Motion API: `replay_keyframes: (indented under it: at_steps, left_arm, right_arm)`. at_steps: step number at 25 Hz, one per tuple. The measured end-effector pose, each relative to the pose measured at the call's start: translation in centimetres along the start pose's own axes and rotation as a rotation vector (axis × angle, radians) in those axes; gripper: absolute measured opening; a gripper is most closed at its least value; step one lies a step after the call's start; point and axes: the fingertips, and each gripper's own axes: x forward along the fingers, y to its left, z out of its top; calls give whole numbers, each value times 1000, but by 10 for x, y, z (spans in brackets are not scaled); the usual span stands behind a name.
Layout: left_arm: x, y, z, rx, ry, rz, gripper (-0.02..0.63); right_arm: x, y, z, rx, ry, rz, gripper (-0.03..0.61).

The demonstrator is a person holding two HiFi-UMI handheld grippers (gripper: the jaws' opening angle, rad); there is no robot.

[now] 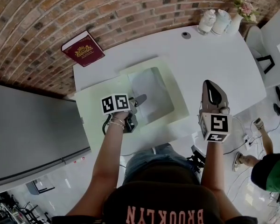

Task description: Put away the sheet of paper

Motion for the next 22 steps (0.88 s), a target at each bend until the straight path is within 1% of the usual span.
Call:
replay_keyframes:
  at_steps: [2,3,7,10,16,17,19,22]
  left_arm:
    - [-6,2,3,17,-26,26,394]
    - [-9,3,4,27,-40,37,399]
    - [-21,7,10,71,-107,91,399]
    - [-30,7,16,133,-152,148,400]
    - [-47,1,30,241,-256,210,392]
    - [-50,0,33,257,-275,225,368]
    - [-59,-1,39,288,-319,263,272]
    - [-75,-5,45,345,-391,313,72]
  right_arm:
    - [-1,2,0,4,0,6,2]
    - [-1,3,0,6,-1,10,2]
    - [2,7,-1,9,-7,45,2]
    - [7,12,-1,3,-9,78,2]
    - [11,17,-3,-2,-8,111,2]
    - [10,18,-5,0,-3,113,2]
    - [9,18,-6,3,-5,110,0]
    - [5,20,-4,-3,-7,108,2]
